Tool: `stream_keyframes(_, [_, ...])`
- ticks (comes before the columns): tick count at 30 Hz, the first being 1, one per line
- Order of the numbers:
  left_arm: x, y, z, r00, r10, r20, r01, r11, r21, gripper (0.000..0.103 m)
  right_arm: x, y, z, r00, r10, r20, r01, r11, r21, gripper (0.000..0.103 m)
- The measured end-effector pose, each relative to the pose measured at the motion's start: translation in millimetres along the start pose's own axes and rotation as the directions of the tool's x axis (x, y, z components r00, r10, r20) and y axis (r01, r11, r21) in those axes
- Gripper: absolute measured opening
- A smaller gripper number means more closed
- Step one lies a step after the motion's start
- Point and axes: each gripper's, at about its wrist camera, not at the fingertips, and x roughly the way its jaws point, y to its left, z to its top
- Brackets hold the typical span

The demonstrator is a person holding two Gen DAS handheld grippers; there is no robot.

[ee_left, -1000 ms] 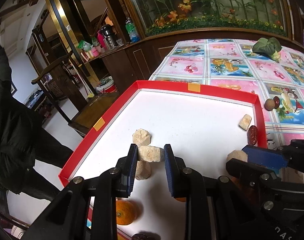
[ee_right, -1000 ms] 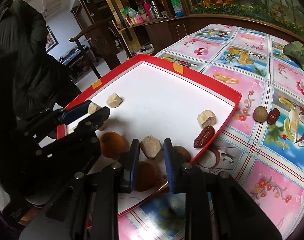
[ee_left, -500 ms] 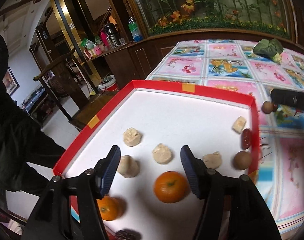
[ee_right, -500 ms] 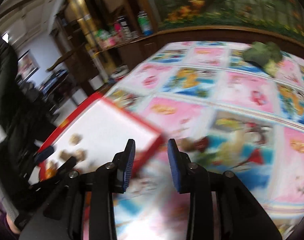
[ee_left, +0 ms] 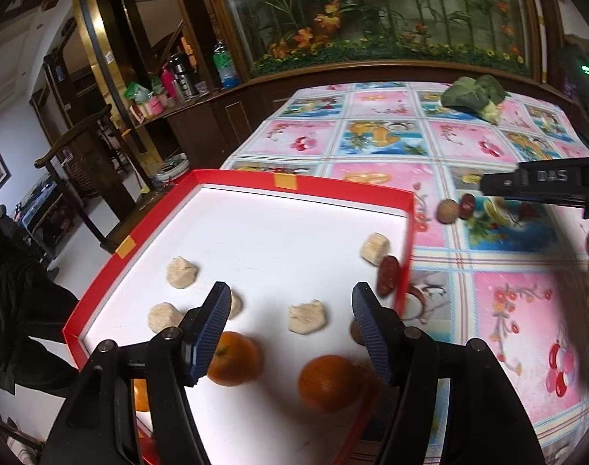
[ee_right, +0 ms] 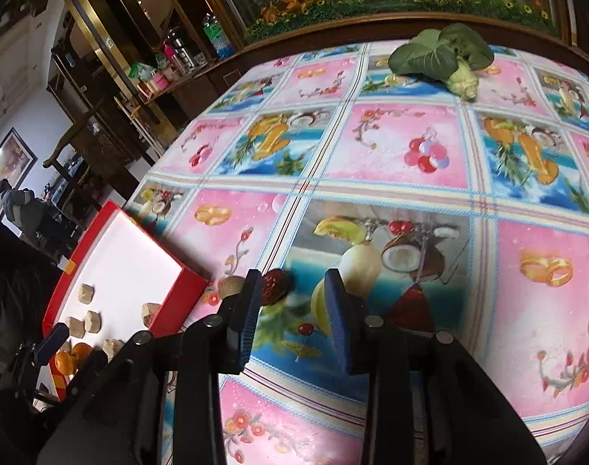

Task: Organize fruits
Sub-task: 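Withdraw both tools from the tray back over the table, then grasp a red date with the right tool while the left tool grasps a brown ball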

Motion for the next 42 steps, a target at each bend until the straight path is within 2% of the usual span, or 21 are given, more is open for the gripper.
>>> stream_keyframes(3, [1,-2,-2,1.000,-0.009,-0.006,0.009,1.000,0.005,0.065,8,-3,-2,1.000,0.002,-0.017,-0.002,0.999,0.039,0.035])
stream_keyframes(8, [1,-3,-3,1.000,-0.010,-0.014,0.010,1.000,0.003,0.065,18,-6,-1,0.996,0.084,-0.029,-0.080,0.989,0.121,0.036])
stream_keyframes(13, [1,-4,-4,1.000,-0.006,-0.015,0.006,1.000,0.002,0.065,22,1,-3,0.996,0.082,-0.024,-0.078,0.987,0.143,0.035])
stream_keyframes(19, [-2,-9,-3,1.000,-0.020,-0.022,0.021,1.000,0.016,0.065,24,5,-1,0.997,0.072,-0.029,-0.069,0.991,0.115,0.034])
stream_keyframes(20, [-3,-10,-2,1.000,-0.023,-0.021,0.024,1.000,0.020,0.065,24,4,0,0.996,0.080,-0.036,-0.076,0.990,0.116,0.029])
stream_keyframes(21, [-5,-11,0,1.000,-0.025,-0.018,0.025,0.999,0.024,0.065,24,0,1,0.993,0.108,-0.048,-0.101,0.986,0.136,0.018])
stream_keyframes(24, [-8,-13,6,1.000,-0.018,-0.006,0.018,0.999,0.034,0.065,25,-13,3,0.986,0.153,-0.072,-0.135,0.968,0.209,0.018])
stream_keyframes(27, [-9,-17,13,0.999,-0.032,-0.003,0.032,0.998,0.047,0.065,19,-25,7,0.992,0.112,-0.063,-0.094,0.968,0.233,0.018])
stream_keyframes(32, [-4,-29,31,0.998,-0.066,0.005,0.065,0.994,0.093,0.065,0,-44,16,0.996,-0.046,-0.071,0.059,0.978,0.199,0.018])
stream_keyframes(35, [5,-41,48,0.994,-0.108,-0.002,0.107,0.982,0.158,0.065,-1,-49,19,0.994,-0.043,-0.101,0.061,0.981,0.185,0.018])
stream_keyframes(38, [9,-60,58,0.984,-0.174,-0.029,0.175,0.955,0.240,0.065,2,-45,19,0.992,-0.054,-0.116,0.072,0.986,0.153,0.019])
stream_keyframes(42, [11,-77,57,0.967,-0.249,-0.057,0.255,0.928,0.273,0.065,5,-42,17,0.990,-0.058,-0.126,0.075,0.988,0.135,0.019])
